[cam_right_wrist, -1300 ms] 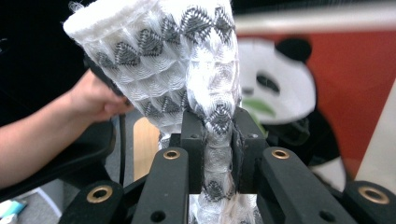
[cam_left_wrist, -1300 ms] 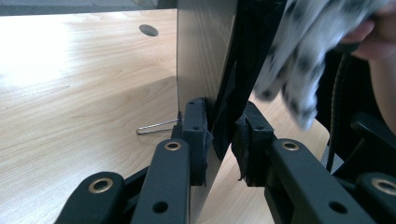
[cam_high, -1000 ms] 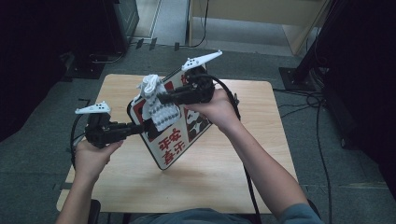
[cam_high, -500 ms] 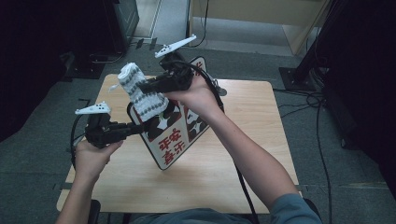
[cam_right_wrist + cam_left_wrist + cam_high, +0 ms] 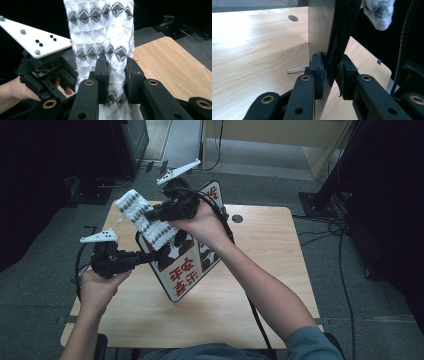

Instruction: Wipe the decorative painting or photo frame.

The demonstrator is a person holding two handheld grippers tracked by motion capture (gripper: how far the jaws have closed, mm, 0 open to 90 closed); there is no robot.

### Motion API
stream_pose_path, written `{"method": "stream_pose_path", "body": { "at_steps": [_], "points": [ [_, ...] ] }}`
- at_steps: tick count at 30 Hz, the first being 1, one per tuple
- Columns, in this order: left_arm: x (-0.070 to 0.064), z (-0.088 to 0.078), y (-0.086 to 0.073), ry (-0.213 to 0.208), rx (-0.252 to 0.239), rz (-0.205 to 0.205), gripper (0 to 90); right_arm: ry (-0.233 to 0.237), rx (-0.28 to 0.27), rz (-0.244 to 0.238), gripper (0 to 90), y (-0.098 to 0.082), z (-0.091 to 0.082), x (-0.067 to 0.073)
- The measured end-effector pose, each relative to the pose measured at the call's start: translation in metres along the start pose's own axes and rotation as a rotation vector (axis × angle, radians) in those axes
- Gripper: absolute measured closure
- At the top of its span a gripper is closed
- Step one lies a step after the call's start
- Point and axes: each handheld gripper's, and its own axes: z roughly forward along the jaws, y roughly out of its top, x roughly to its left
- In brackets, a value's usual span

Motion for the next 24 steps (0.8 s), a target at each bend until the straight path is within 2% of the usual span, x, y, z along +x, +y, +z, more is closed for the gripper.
{"method": "stream_pose_path", "body": {
  "at_steps": [3, 14, 24],
  "points": [
    [0.0, -0.0001, -0.0001, 0.001, 0.0, 0.001, 77.5, -0.01, 0.007, -0.01, 77.3, 0.0011, 0.0024, 0.0022],
    [-0.0002, 0.0, 0.0, 0.005, -0.001, 0.009, 77.6, 0.015, 0.036, -0.015, 78.6, 0.0061, 0.0086, 0.0092],
    [-0.001, -0.0005, -0.0005, 0.007, 0.0, 0.006, 77.6, 0.032, 0.046, -0.011, 79.0, 0.0053, 0.0103, 0.0057]
  ]
}}
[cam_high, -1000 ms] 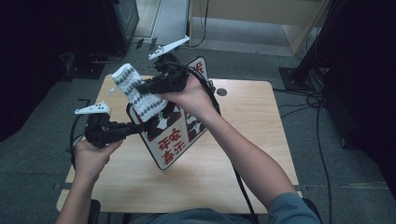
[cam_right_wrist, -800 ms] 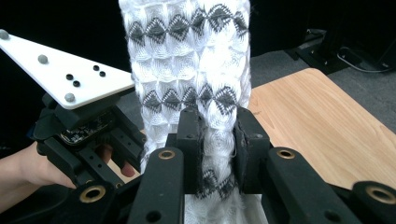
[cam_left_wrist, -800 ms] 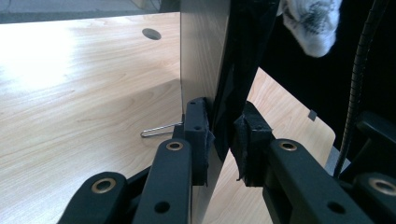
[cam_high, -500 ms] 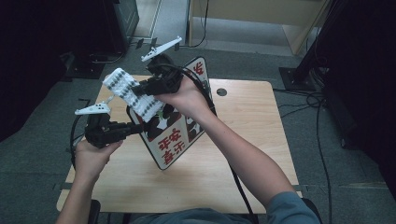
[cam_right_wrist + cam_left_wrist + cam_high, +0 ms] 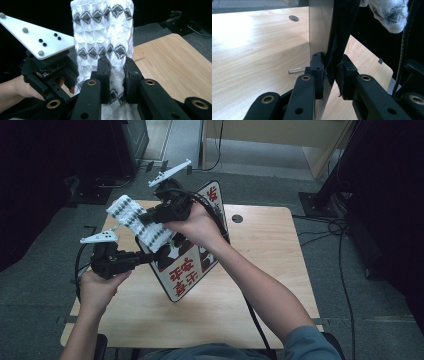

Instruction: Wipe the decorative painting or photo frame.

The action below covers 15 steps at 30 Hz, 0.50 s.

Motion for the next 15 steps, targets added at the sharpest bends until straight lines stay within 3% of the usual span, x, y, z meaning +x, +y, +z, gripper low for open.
{"method": "stream_pose_path", "body": {
  "at_steps": [8, 15],
  "points": [
    [0.0, -0.001, 0.0, 0.0, 0.003, 0.002, 77.7, 0.041, -0.024, 0.052, 78.9, -0.004, -0.003, -0.013],
    [0.0, -0.001, 0.0, -0.002, 0.002, 0.001, 77.7, 0.046, -0.045, 0.062, 78.7, -0.008, -0.007, -0.021]
  ]
}}
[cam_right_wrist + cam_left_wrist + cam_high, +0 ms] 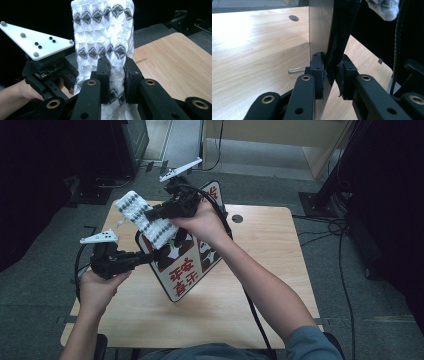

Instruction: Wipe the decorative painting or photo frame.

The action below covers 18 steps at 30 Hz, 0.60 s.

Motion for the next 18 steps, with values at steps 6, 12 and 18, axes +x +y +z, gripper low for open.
{"method": "stream_pose_path", "body": {
  "at_steps": [6, 12, 18],
  "points": [
    [0.0, 0.0, 0.0, -0.001, -0.001, -0.002, 77.7, -0.001, -0.011, 0.008, 78.1, -0.002, -0.003, -0.006],
    [0.0, 0.0, 0.0, -0.003, 0.0, -0.003, 77.7, 0.003, -0.025, 0.019, 77.8, -0.003, -0.005, -0.01],
    [0.001, -0.001, 0.0, -0.004, -0.004, -0.004, 77.7, 0.002, -0.042, 0.023, 77.1, -0.005, -0.008, -0.016]
  ]
}}
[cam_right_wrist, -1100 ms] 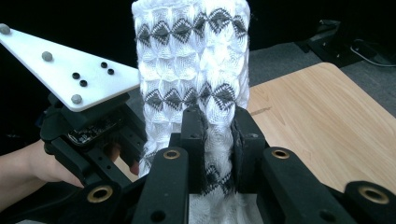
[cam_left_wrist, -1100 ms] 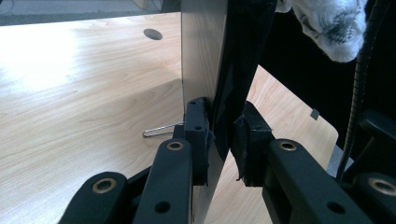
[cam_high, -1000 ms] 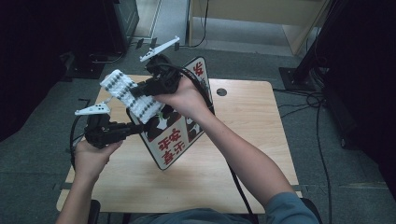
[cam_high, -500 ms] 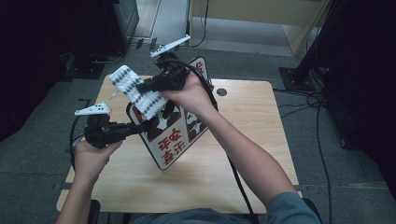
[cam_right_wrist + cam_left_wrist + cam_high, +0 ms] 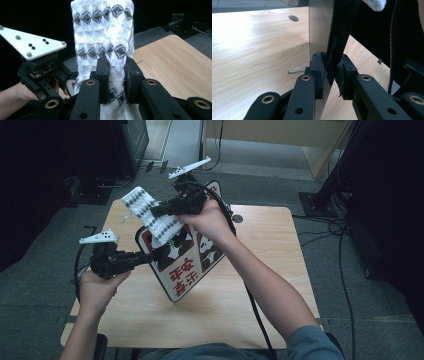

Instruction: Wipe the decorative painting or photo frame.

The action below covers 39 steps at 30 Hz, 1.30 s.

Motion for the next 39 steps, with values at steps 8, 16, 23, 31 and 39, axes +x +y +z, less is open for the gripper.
{"method": "stream_pose_path", "body": {
  "at_steps": [8, 16, 23, 31, 39],
  "points": [
    [0.0, 0.0, 0.0, 0.001, -0.001, 0.0, 77.8, -0.013, -0.011, 0.007, 76.9, -0.001, -0.005, -0.006],
    [0.0, -0.001, 0.0, 0.001, 0.0, 0.002, 77.8, -0.017, -0.016, 0.017, 76.9, -0.002, -0.008, -0.012],
    [0.001, -0.001, 0.0, 0.001, -0.001, -0.002, 77.9, -0.035, -0.026, 0.017, 76.6, -0.003, -0.013, -0.019],
    [0.001, -0.001, 0.0, 0.001, -0.003, -0.005, 77.9, -0.049, -0.037, 0.025, 76.4, -0.004, -0.017, -0.027],
    [0.001, -0.001, 0.0, -0.002, -0.003, -0.002, 77.9, -0.052, -0.042, 0.038, 76.3, -0.004, -0.021, -0.032]
  ]
}}
